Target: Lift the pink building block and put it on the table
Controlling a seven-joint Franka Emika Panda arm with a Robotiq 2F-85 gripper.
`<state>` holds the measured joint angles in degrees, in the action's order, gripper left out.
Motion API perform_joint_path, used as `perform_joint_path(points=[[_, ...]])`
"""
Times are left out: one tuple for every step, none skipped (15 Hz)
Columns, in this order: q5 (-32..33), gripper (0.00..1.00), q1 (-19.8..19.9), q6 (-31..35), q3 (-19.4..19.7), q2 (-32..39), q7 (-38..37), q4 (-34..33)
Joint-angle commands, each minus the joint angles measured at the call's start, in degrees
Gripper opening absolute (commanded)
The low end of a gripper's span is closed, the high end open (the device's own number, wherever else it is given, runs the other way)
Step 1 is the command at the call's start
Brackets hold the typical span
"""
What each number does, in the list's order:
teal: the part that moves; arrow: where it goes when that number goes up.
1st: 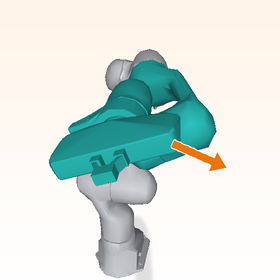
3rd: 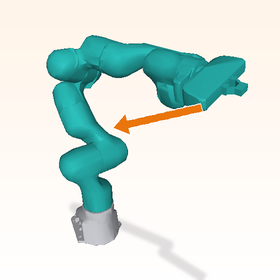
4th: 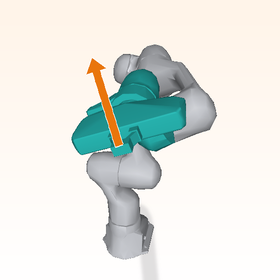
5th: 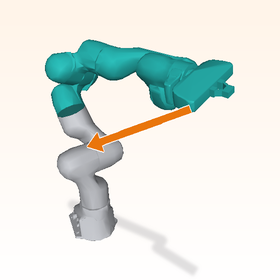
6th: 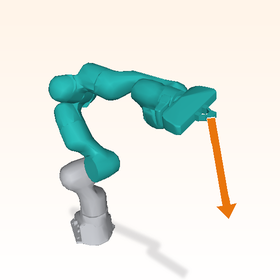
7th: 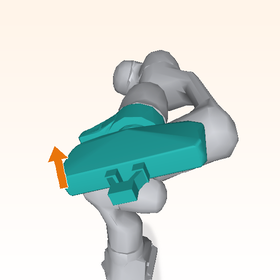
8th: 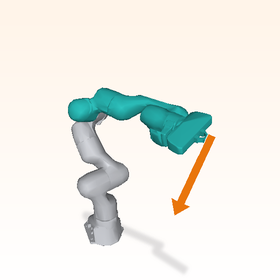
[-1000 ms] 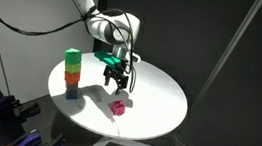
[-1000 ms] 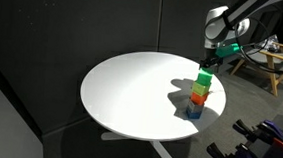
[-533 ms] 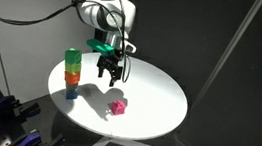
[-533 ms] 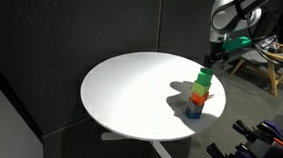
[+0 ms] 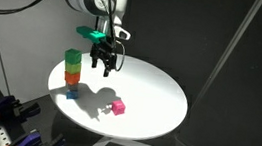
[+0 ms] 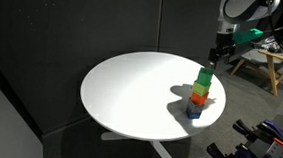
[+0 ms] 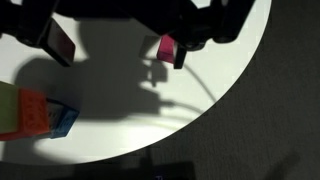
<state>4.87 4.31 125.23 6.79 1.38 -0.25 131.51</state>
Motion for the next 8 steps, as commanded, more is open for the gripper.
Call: perform_joint_path(points=[[0.04,1.00,0.22,-0.61,-0.81,-5.81,1.38,3.69],[-0.05,1.00,0.20,-0.65,-0.96,-6.65,1.57,4.18],[-0.19,1.00,0.16,-0.67,-1.10,-7.60,1.72,4.70],[-0.29,1.00,0.13,-0.68,-1.22,-8.39,1.88,5.16],[-0.44,1.00,0.08,-0.72,-1.31,-9.23,2.06,5.59],[-0.51,1.00,0.05,-0.69,-1.39,-10.07,2.24,6.06],[-0.62,1.00,0.02,-0.73,-1.44,-10.82,2.51,6.41],[-0.61,1.00,0.17,-1.14,-1.30,-12.10,3.00,6.87]])
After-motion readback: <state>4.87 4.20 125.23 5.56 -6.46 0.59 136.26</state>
